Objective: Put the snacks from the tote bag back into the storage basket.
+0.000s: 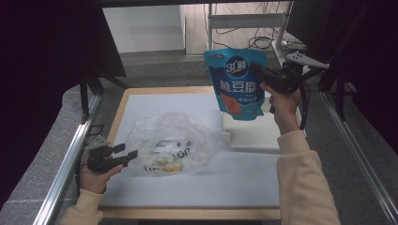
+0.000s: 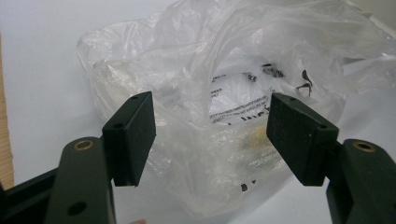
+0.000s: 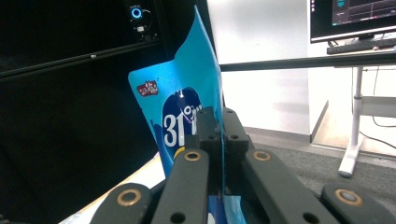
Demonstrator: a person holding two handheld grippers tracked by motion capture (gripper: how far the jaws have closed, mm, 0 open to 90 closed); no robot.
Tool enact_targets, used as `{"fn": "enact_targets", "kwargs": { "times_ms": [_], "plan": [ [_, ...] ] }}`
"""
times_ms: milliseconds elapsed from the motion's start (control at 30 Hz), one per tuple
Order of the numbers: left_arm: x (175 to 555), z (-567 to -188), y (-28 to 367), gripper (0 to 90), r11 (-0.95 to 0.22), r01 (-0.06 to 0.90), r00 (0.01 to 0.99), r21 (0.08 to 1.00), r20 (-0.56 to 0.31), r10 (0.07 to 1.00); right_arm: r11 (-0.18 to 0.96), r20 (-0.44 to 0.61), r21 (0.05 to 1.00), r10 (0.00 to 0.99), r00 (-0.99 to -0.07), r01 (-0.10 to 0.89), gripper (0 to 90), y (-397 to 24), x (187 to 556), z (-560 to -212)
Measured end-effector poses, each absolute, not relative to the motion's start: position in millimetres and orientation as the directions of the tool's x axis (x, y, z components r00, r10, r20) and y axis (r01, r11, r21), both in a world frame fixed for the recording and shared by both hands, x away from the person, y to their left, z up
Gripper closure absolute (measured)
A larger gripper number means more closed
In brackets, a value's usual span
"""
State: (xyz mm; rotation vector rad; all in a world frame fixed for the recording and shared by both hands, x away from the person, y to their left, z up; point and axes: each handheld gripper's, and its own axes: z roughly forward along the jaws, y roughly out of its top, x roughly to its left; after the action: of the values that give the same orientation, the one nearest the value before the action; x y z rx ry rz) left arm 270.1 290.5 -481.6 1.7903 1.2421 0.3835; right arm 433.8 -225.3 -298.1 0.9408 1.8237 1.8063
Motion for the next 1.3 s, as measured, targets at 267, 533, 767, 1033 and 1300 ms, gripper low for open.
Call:
{"fn": "enact_targets", "kwargs": {
  "times_ms": [267, 533, 767, 1033, 1300],
  "plan": [
    [270.9, -481.9, 290.6, 33.3, -0.098, 0.589, 0.449, 0.802, -0.225, 0.865, -0.063, 0.173, 0.981, 0.72, -0.672, 0.185, 88.9, -233.2, 440.4, -299.8],
    [270.3, -480.9, 292.6, 33.2, -0.088, 0.589, 0.445, 0.803, -0.231, 0.865, -0.061, 0.173, 0.98, 0.736, -0.654, 0.191, 88.9, -238.8, 447.1, -303.2],
    [269.7, -479.3, 294.9, 33.1, -0.085, 0.586, 0.443, 0.806, -0.231, 0.866, -0.064, 0.185, 0.976, 0.747, -0.639, 0.208, 88.9, -241.7, 455.2, -313.4],
    [270.5, -480.3, 294.2, 33.1, -0.088, 0.588, 0.442, 0.804, -0.229, 0.867, -0.046, 0.186, 0.971, 0.76, -0.623, 0.233, 88.9, -242.5, 463.9, -329.7],
    [271.1, -481.4, 294.2, 33.0, -0.088, 0.591, 0.439, 0.802, -0.228, 0.869, -0.023, 0.184, 0.966, 0.765, -0.617, 0.259, 88.8, -240.3, 471.8, -344.0]
  ]
}}
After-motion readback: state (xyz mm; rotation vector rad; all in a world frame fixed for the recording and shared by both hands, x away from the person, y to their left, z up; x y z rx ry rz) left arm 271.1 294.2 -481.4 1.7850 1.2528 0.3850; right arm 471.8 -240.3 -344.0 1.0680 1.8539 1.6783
